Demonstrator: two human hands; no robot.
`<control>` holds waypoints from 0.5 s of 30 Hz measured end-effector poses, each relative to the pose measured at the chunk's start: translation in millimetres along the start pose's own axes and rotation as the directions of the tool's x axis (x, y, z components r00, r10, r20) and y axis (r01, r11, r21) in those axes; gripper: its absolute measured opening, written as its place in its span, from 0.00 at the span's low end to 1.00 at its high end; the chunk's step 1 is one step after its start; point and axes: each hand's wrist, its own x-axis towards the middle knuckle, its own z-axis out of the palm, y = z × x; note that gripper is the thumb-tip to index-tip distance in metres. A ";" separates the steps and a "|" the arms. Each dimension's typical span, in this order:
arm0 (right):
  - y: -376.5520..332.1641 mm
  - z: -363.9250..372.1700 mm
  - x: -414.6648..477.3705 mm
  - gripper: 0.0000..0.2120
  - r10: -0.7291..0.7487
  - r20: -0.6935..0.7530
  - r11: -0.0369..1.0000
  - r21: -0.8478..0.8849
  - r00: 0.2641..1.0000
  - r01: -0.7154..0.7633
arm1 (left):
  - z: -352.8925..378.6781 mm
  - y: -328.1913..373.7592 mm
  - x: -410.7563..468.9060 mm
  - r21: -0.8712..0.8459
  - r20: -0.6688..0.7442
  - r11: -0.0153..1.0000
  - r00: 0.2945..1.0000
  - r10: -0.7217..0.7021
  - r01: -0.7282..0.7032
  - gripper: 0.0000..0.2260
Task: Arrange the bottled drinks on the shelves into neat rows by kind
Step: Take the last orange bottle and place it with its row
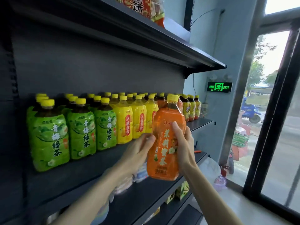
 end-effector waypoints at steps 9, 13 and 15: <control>50.8 -74.1 142.1 0.29 0.017 0.028 1.000 -0.020 0.999 -0.017 | 42.0 -64.2 164.3 0.398 -0.204 0.917 0.976 0.075 0.013 0.17; 80.3 -99.5 205.6 0.29 0.020 0.107 1.000 -0.003 0.994 -0.020 | 55.8 -85.6 222.0 0.581 -0.368 0.806 0.919 0.139 0.111 0.19; 92.8 -110.0 236.1 0.27 0.034 0.160 0.999 0.003 0.987 -0.035 | 61.1 -92.0 244.1 0.654 -0.428 0.733 0.891 0.155 0.187 0.22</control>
